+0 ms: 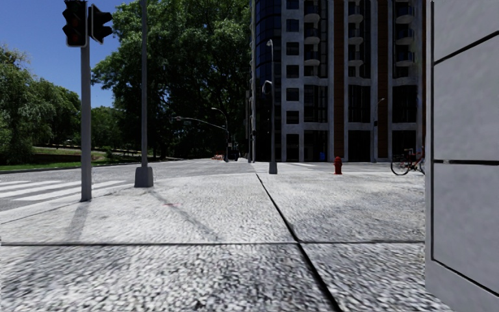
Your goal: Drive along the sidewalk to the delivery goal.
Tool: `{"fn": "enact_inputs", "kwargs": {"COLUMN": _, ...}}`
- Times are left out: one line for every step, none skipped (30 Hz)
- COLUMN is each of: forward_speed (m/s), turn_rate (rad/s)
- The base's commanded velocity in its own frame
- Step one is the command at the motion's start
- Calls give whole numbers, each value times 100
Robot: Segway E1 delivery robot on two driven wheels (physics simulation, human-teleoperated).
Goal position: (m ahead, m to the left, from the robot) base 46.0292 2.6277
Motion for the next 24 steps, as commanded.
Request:
{"fn": "enact_inputs", "kwargs": {"forward_speed": 200, "turn_rate": -34}}
{"fn": "enact_inputs", "kwargs": {"forward_speed": 200, "turn_rate": -34}}
{"fn": "enact_inputs", "kwargs": {"forward_speed": 200, "turn_rate": -37}}
{"fn": "enact_inputs", "kwargs": {"forward_speed": 200, "turn_rate": -37}}
{"fn": "enact_inputs", "kwargs": {"forward_speed": 200, "turn_rate": -37}}
{"fn": "enact_inputs", "kwargs": {"forward_speed": 200, "turn_rate": -37}}
{"fn": "enact_inputs", "kwargs": {"forward_speed": 200, "turn_rate": -37}}
{"fn": "enact_inputs", "kwargs": {"forward_speed": 200, "turn_rate": -37}}
{"fn": "enact_inputs", "kwargs": {"forward_speed": 200, "turn_rate": -37}}
{"fn": "enact_inputs", "kwargs": {"forward_speed": 200, "turn_rate": -37}}
{"fn": "enact_inputs", "kwargs": {"forward_speed": 200, "turn_rate": -37}}
{"fn": "enact_inputs", "kwargs": {"forward_speed": 200, "turn_rate": -38}}
{"fn": "enact_inputs", "kwargs": {"forward_speed": 200, "turn_rate": -38}}
{"fn": "enact_inputs", "kwargs": {"forward_speed": 200, "turn_rate": -38}}
{"fn": "enact_inputs", "kwargs": {"forward_speed": 200, "turn_rate": -38}}
{"fn": "enact_inputs", "kwargs": {"forward_speed": 200, "turn_rate": -38}}
{"fn": "enact_inputs", "kwargs": {"forward_speed": 200, "turn_rate": -38}}
{"fn": "enact_inputs", "kwargs": {"forward_speed": 200, "turn_rate": -38}}
{"fn": "enact_inputs", "kwargs": {"forward_speed": 200, "turn_rate": -38}}
{"fn": "enact_inputs", "kwargs": {"forward_speed": 200, "turn_rate": -38}}
{"fn": "enact_inputs", "kwargs": {"forward_speed": 200, "turn_rate": -38}}
{"fn": "enact_inputs", "kwargs": {"forward_speed": 200, "turn_rate": -38}}
{"fn": "enact_inputs", "kwargs": {"forward_speed": 200, "turn_rate": -38}}
{"fn": "enact_inputs", "kwargs": {"forward_speed": 200, "turn_rate": -38}}
